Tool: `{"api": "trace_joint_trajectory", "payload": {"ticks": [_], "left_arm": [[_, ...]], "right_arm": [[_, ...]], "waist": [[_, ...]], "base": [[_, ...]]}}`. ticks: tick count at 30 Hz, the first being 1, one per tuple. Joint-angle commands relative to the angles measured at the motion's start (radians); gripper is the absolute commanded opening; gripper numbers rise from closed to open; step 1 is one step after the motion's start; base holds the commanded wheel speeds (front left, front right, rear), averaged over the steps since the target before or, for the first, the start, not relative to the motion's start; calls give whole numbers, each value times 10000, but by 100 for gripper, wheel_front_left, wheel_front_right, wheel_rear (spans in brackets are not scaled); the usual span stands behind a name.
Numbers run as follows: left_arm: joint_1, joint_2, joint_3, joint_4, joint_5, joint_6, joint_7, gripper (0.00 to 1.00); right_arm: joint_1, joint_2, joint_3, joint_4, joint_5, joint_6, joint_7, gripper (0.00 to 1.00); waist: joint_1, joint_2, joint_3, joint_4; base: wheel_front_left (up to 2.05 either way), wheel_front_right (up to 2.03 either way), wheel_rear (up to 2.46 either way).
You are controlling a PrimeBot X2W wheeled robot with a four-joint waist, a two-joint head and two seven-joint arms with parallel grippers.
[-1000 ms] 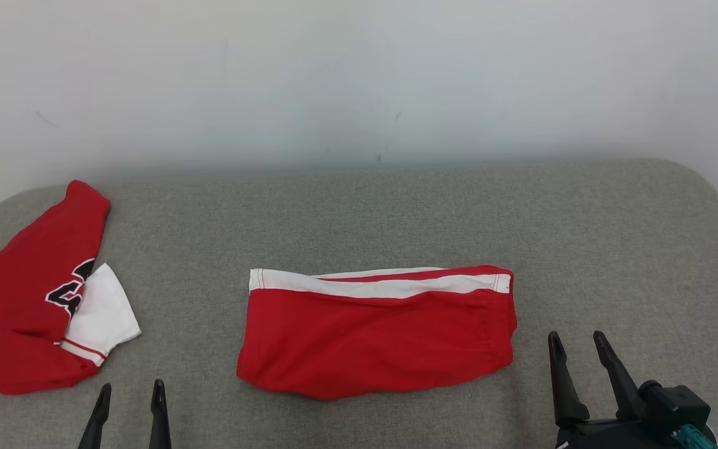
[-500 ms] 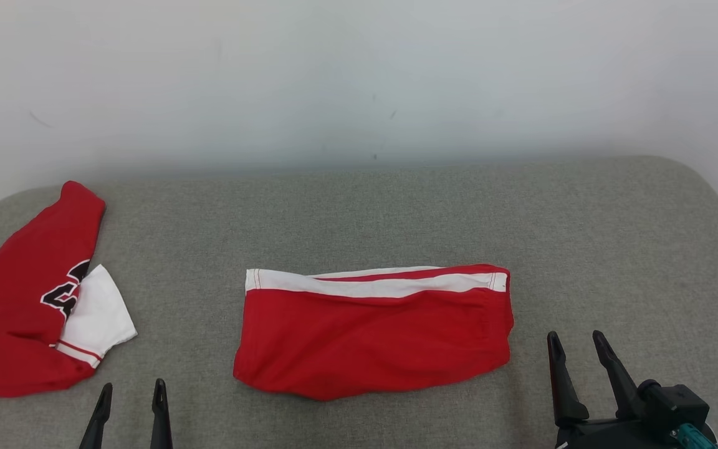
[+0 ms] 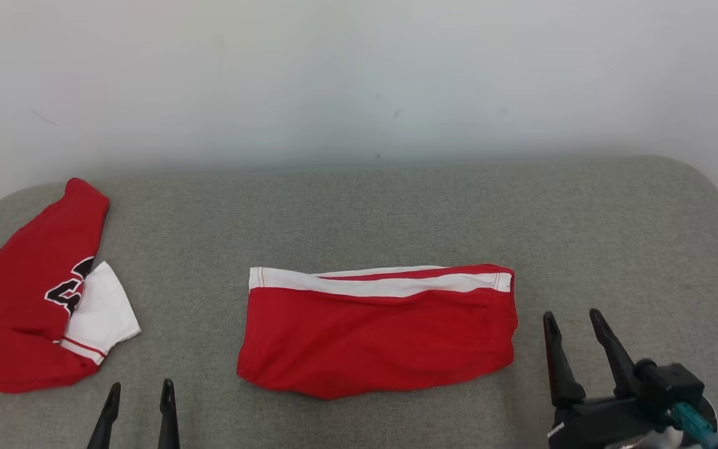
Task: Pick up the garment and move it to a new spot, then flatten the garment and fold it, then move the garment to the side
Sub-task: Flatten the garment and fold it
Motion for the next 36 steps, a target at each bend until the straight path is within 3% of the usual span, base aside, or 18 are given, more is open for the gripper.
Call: {"api": "trace_joint_trajectory", "payload": {"ticks": [1, 9, 17, 30, 36], "left_arm": [[69, -5, -50, 14, 1, 13, -35, 100], [-70, -9, -276, 101, -103, -7, -35, 100], [-290, -16, -389, 229, -210, -70, -35, 100], [-707, -15, -429, 292, -313, -60, -35, 100], [-859, -16, -492, 375, -349, -50, -35, 100]], "right_arm": [[-209, -76, 83, 19, -142, -3, 37, 100], [-1582, -421, 169, 1155, -229, -3, 371, 100], [-3024, -652, 233, 3736, -7, -3, 675, 100], [-4924, -510, 704, 7513, 823, -3, 462, 100], [-5414, -228, 1093, 8506, 1700, -3, 517, 100]], "waist": [[0, 0, 10, 83], [0, 0, 134, 540], [0, 0, 447, 1002], [0, 0, 1144, 1183], [0, 0, 1241, 1144]], "base": [[0, 0, 0], [0, 0, 0], [0, 0, 0], [0, 0, 0], [0, 0, 0]]}}
